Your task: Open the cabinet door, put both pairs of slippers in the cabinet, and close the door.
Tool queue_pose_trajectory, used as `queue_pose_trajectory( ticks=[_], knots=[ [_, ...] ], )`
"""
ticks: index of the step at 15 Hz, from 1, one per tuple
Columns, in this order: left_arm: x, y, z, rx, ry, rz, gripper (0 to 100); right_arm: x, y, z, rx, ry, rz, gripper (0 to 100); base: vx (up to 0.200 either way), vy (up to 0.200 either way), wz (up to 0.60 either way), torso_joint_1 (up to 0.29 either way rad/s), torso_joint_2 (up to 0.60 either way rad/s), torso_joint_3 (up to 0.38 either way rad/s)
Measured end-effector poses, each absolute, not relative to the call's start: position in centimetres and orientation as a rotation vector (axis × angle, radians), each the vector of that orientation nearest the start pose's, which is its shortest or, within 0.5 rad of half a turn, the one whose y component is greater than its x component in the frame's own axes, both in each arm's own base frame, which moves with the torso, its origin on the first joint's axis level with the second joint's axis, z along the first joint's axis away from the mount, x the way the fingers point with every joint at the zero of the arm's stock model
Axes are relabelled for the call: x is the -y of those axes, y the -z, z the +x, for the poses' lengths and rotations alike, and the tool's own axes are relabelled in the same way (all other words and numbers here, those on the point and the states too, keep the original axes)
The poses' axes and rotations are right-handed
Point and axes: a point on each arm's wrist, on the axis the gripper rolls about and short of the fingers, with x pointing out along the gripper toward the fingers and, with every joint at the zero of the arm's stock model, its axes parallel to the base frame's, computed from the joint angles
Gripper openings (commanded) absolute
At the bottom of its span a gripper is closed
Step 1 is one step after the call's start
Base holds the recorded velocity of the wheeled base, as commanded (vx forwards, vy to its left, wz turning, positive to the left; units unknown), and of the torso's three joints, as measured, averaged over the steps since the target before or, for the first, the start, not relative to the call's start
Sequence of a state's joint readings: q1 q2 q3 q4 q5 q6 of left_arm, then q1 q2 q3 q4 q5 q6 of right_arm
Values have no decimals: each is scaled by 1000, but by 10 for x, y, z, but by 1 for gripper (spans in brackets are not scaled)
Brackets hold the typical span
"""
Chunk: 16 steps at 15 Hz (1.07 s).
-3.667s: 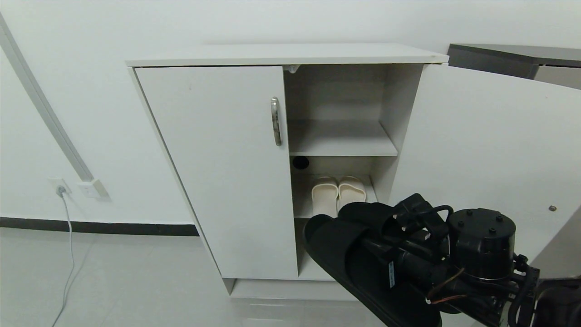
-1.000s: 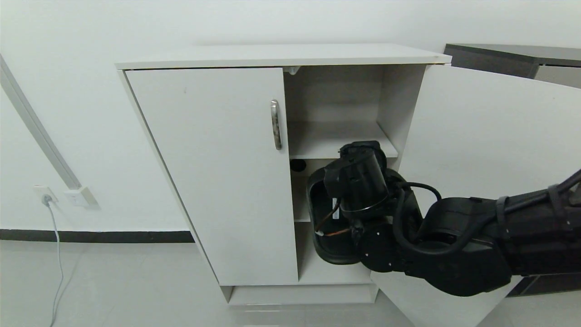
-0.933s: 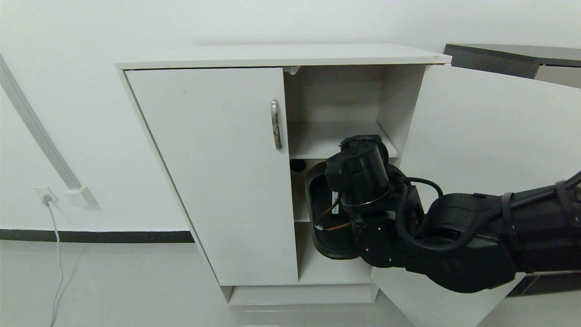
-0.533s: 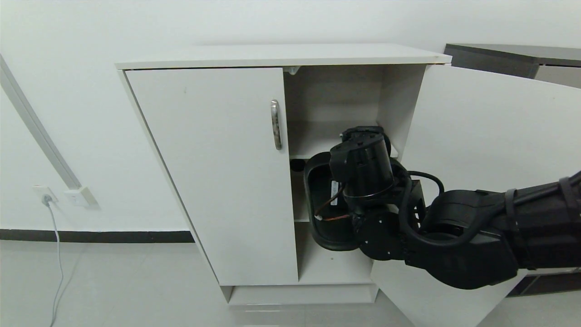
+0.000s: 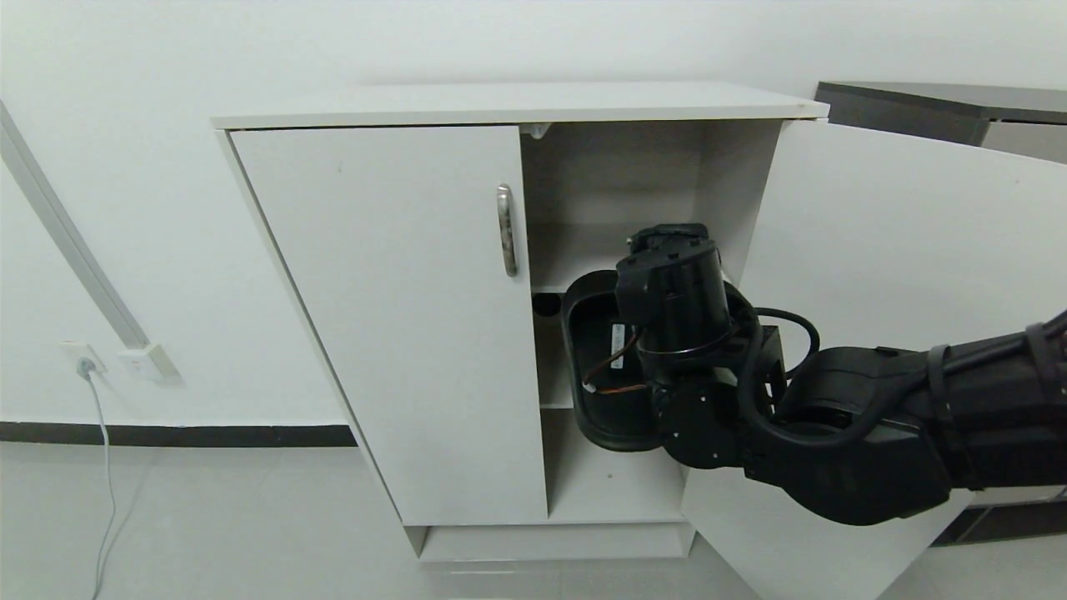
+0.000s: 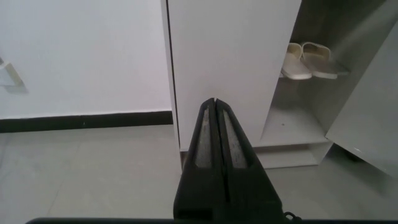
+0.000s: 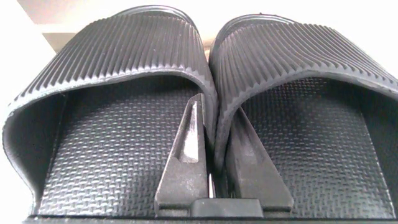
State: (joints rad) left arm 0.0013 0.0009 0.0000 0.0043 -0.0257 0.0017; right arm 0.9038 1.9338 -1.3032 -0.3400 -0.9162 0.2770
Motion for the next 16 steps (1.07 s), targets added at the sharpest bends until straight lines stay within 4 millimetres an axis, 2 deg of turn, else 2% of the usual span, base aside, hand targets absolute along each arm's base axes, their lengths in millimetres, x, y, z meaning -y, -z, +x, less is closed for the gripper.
queue_pose_trajectory(
  ticks=[7, 16],
  knots=[
    [1, -75, -23, -6, 23, 2, 0, -289, -211, 250, -168, 35, 43, 0, 200, 0, 0, 2, 2, 4],
    [1, -75, -23, -5, 23, 0, 0, -288, -206, 251, -170, 2, 22, 0, 0, 0, 0, 0, 0, 0]
  ],
)
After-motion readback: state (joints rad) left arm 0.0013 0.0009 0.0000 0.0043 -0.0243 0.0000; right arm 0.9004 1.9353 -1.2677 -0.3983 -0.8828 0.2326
